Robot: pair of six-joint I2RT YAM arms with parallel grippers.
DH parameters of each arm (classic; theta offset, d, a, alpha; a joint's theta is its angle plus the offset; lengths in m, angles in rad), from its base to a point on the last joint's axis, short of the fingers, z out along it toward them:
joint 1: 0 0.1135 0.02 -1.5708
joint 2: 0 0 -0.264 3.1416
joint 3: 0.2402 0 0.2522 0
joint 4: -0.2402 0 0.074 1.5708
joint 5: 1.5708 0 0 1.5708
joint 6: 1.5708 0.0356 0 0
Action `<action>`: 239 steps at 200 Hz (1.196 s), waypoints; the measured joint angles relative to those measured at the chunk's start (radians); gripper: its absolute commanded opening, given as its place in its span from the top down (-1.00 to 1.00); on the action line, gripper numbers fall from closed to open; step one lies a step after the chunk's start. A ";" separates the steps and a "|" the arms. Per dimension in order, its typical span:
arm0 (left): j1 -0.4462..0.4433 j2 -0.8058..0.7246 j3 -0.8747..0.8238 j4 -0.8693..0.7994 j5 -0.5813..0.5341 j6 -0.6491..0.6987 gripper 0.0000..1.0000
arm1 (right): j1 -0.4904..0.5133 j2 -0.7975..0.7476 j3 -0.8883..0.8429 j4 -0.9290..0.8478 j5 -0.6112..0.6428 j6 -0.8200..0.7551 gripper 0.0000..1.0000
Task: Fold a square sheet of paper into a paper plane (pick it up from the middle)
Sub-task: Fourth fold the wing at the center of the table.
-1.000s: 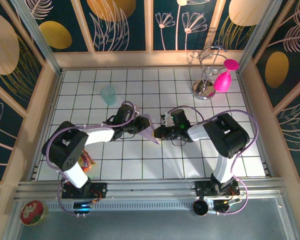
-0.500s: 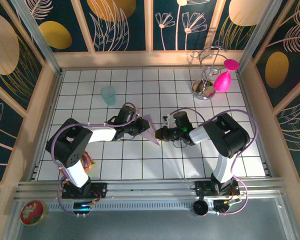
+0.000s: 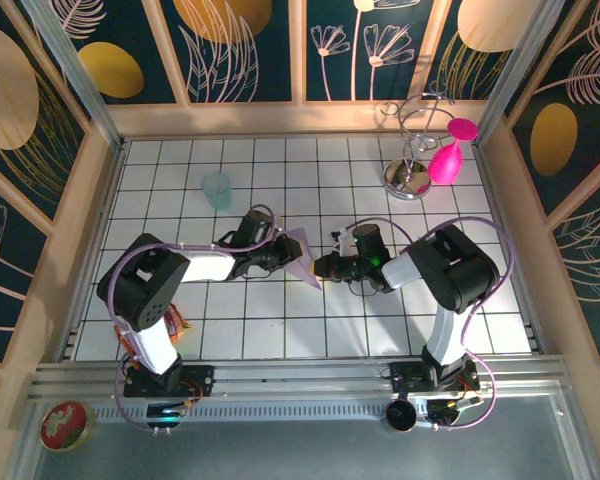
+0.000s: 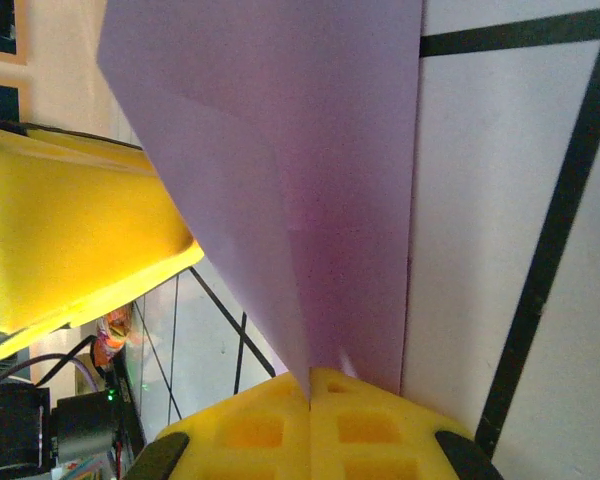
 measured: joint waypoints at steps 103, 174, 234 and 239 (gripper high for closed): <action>0.000 0.061 0.065 -0.018 -0.005 0.001 0.71 | -0.002 0.000 0.000 -0.001 0.000 0.003 0.87; 0.000 0.073 0.078 -0.034 -0.013 0.009 0.72 | -0.002 -0.050 0.002 -0.071 0.020 -0.001 0.60; 0.000 0.080 0.090 -0.048 -0.016 0.020 0.73 | -0.004 -0.150 0.008 -0.222 0.074 -0.031 0.52; 0.000 0.080 0.091 -0.048 -0.017 0.021 0.73 | -0.004 -0.157 0.008 -0.232 0.080 -0.035 0.51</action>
